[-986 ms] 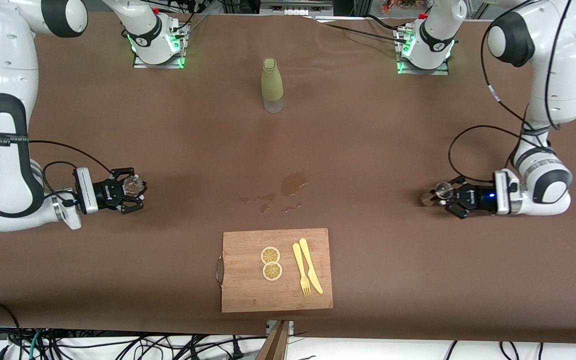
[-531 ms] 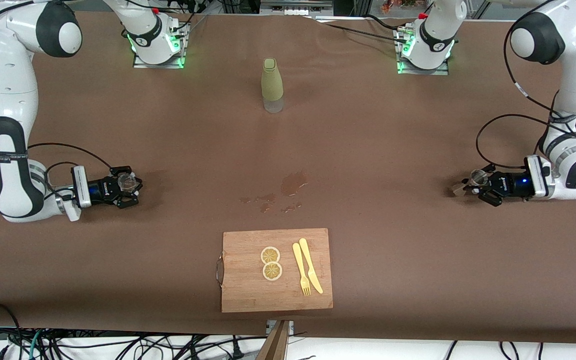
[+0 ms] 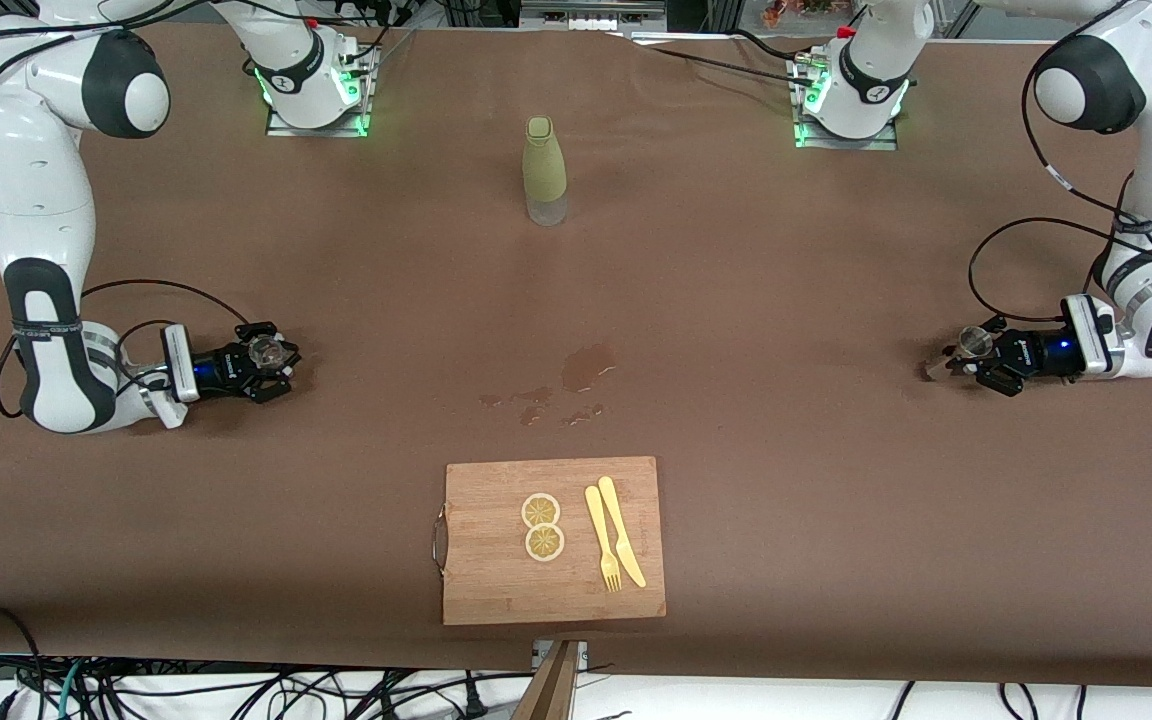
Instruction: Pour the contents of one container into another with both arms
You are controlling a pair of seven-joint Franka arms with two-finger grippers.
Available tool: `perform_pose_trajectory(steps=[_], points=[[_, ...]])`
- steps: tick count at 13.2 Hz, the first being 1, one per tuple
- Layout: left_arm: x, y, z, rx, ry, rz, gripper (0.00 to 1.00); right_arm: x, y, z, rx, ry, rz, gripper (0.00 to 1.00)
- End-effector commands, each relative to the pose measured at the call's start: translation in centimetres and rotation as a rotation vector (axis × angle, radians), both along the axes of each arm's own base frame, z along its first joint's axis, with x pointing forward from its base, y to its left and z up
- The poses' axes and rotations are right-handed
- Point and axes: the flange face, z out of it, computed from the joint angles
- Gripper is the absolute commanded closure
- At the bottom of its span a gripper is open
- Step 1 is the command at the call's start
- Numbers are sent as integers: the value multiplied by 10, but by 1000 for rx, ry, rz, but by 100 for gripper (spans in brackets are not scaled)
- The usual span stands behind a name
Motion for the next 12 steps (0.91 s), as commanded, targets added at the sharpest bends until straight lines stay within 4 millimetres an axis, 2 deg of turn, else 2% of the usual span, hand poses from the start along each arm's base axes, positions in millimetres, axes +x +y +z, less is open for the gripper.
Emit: perform_pose_trajectory(steps=[1, 5, 7, 9, 11, 12], points=[[-10, 8, 0, 13, -75, -35, 100, 4, -6, 10, 30, -18, -7, 0], [-15, 7, -10, 8, -58, -40, 100, 2, -11, 11, 5, -2, 8, 0], [-19, 4, -23, 0, -39, -41, 100, 2, -16, 15, -16, 30, 1, 0], [-24, 3, -32, -6, -24, -41, 100, 1, -33, 28, -69, 58, 16, 0], [-29, 1, -42, -11, -6, -42, 100, 4, -65, 57, -173, 124, -31, 0], [-28, 1, -43, -6, -6, -40, 80, 5, -73, 73, -227, 159, -29, 0]])
